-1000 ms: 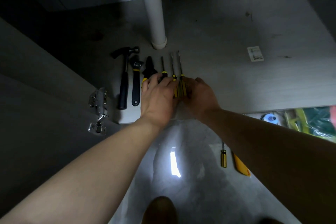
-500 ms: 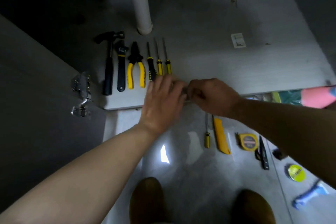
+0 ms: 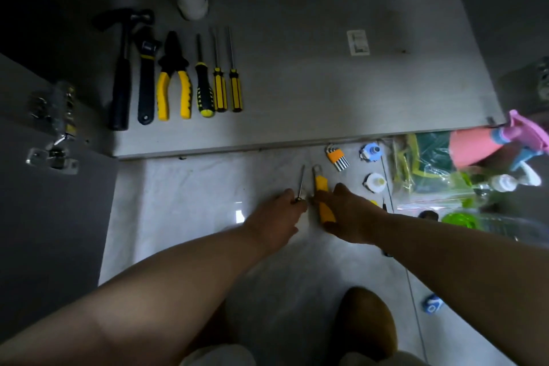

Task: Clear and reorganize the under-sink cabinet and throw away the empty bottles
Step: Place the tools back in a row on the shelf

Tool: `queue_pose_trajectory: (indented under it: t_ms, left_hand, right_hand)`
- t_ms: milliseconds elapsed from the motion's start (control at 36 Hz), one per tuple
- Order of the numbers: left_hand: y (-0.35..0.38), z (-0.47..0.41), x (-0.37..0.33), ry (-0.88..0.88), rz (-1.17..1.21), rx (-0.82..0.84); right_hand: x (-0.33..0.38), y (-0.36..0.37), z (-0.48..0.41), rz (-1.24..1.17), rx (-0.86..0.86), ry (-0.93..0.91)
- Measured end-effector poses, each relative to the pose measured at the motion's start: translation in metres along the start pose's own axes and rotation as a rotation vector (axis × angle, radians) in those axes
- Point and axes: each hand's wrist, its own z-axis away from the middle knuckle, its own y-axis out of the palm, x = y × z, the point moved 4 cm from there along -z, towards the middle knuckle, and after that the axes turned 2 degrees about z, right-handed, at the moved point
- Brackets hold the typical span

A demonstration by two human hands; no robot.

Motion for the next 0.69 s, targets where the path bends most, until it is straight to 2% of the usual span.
queue_pose_trajectory:
  t_ms: [222,306,417,528,611,694]
  left_hand:
    - [-0.001,0.014,0.013,-0.025,0.038,-0.047]
    - [-0.003,0.024,0.020,-0.029,0.076,-0.045]
    - [-0.022,0.043,0.021,0.023,0.103,-0.122]
    - [-0.062,0.060,0.009,0.101,0.085,-0.388]
    - [-0.103,0.065,0.010,0.077,0.078,-0.646]
    - [-0.146,0.059,0.014,0.013,0.056,-0.818]
  right_hand:
    - [0.021,-0.005,-0.016,0.040,-0.003,0.040]
    - [0.027,-0.005,-0.016,0.004,0.001,-0.038]
    - [0.035,-0.021,-0.010,-0.123,0.139,-0.209]
    - [0.049,-0.052,0.004,-0.264,0.186,-0.323]
    - [0.060,-0.076,0.017,-0.458,0.125,-0.371]
    - [0.070,-0.098,0.026,-0.663,0.060,-0.388]
